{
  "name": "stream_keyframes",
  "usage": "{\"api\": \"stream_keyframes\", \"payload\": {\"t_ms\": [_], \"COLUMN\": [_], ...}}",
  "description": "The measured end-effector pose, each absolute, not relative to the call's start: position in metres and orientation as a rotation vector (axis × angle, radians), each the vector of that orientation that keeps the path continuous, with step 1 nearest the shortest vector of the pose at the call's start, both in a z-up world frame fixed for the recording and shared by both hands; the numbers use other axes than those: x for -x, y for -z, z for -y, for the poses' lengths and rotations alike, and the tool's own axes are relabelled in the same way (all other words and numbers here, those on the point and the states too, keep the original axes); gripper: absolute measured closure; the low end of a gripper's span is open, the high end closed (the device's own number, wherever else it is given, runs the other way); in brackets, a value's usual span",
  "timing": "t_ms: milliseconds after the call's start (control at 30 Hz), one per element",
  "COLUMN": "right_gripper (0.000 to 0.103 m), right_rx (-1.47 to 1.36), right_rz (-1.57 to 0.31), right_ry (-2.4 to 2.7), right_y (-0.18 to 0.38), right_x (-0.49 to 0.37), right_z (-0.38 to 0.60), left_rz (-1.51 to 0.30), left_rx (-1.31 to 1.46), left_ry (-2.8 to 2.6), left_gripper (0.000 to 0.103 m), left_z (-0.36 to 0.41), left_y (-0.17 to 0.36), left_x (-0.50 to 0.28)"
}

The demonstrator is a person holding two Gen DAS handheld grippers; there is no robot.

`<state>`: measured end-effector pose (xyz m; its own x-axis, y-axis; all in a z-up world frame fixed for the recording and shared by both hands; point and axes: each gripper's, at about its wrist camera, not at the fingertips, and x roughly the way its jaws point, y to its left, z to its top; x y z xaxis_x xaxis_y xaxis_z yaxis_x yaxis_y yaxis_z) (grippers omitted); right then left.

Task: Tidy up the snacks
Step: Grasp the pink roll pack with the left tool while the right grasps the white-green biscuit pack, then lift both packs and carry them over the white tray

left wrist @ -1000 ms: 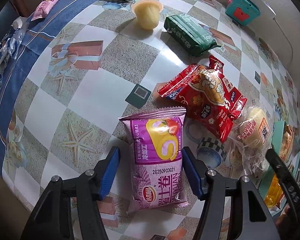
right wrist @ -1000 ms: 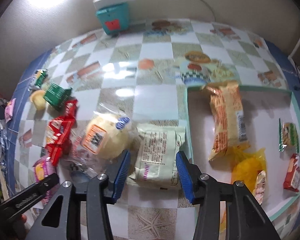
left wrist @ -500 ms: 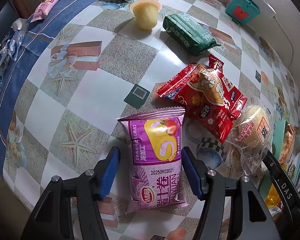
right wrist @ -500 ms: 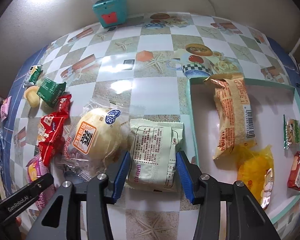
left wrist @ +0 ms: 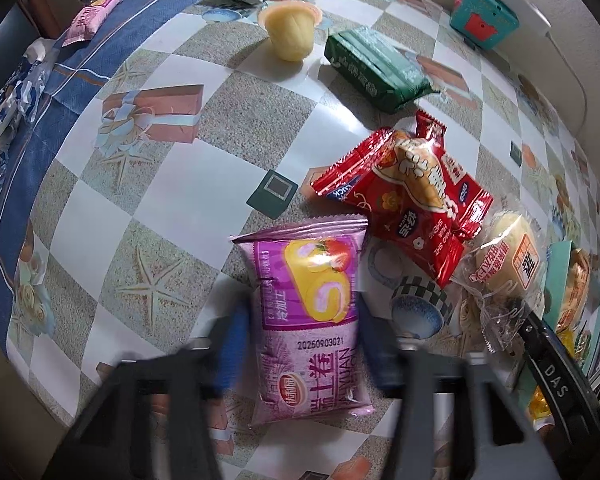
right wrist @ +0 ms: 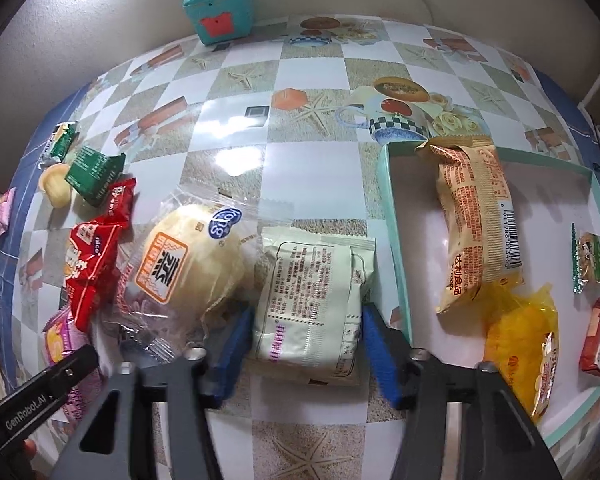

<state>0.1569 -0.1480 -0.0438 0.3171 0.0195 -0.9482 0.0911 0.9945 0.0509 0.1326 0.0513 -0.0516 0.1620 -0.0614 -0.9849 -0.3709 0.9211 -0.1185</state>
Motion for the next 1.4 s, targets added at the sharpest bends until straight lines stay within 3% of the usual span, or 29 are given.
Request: {"api": "stream_keyframes", "payload": {"t_ms": [100,667,1067,1400], "right_gripper": [0.047,0.048,0.048,0.048], "right_rx": [-0.114,-0.175,-0.21,-0.28], "right_rz": [-1.234,-1.075,-1.046,-1.079], "right_ry": [0.057,0.04,0.201,0.328], "right_y": [0.04,-0.044,-0.068,-0.055], "right_x": [-0.156,-0.142,-0.128,-0.117], "right_z": [0.151,0.181,0.262,0.339], "left_rz": [-1.388,-1.18,-1.132,-1.124], "left_rx": [0.401,0.431,0.334,0.228], "left_ry": [-0.221,-0.206,-0.019,0.152], "left_gripper": [0.064,0.064,0.064,0.064], "left_z": [-0.054,-0.051,0.055,0.157], "left_y": [0.049,-0.03,-0.067,-0.076], "left_x": [-0.13,-0.114,-0.132,-0.141]}}
